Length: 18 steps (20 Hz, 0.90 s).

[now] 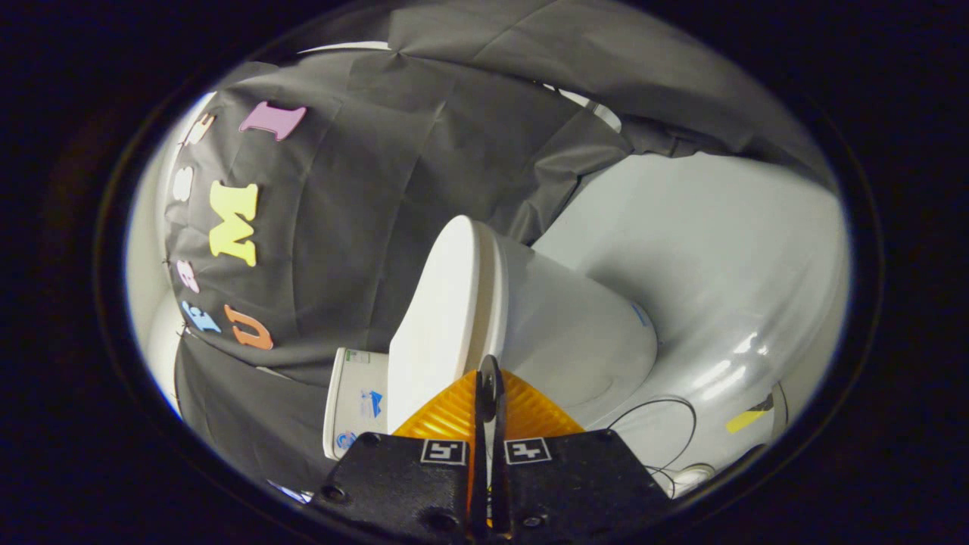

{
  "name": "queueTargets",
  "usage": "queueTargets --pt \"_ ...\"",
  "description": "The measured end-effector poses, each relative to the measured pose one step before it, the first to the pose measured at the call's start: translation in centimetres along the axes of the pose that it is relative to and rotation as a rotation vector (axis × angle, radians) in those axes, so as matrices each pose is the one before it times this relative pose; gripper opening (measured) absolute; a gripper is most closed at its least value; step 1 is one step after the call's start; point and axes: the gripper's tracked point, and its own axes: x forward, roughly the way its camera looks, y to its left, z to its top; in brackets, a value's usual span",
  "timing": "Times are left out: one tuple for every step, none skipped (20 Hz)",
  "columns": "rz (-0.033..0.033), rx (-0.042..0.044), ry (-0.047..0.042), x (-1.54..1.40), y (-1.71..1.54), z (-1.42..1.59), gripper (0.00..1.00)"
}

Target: Open the toilet lid.

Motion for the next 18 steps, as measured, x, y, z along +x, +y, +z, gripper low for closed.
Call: queueTargets --pt "-0.00043 0.00963 -0.00242 -0.334 -0.008 0.495 0.05" --pt "-0.00095 0.00317 -0.00551 0.239 -0.001 -0.173 0.05" --pt "-0.01138 -0.01066 -0.00048 0.175 0.048 -0.059 0.04" --pt "-0.01827 -0.02789 -0.00248 -0.017 0.085 -0.197 0.04" --pt "-0.02608 -0.03322 -0.00608 0.093 0.069 -0.058 0.04" --pt "-0.02765 -0.03516 -0.00603 -0.006 0.348 0.144 0.04" --pt "-0.02355 -0.03275 -0.00373 0.013 0.156 0.083 0.04" --pt "-0.01649 -0.01396 -0.00388 -0.362 0.187 0.343 0.04" --pt "-0.00967 -0.01112 -0.00479 -0.032 0.031 0.199 0.04" --pt "-0.00373 0.00230 -0.00347 -0.189 0.043 0.056 0.04" --pt "-0.00539 0.01961 0.00095 -0.045 0.126 0.312 0.04" --pt "-0.00455 0.00708 -0.00683 -0.094 -0.063 -0.015 0.04" --pt "-0.00761 -0.00746 -0.01027 -0.140 0.128 0.145 0.04" --pt "-0.01014 -0.01531 -0.00954 -0.091 0.392 -0.019 0.04" --pt "-0.01247 -0.02330 -0.01184 -0.139 0.503 0.241 0.04" --pt "-0.01045 -0.02019 -0.01414 -0.260 0.913 0.140 0.04" --pt "-0.00681 -0.01234 -0.00804 -0.386 0.937 0.301 0.04" --pt "-0.00167 -0.01438 -0.01378 -0.432 0.942 0.356 0.04"
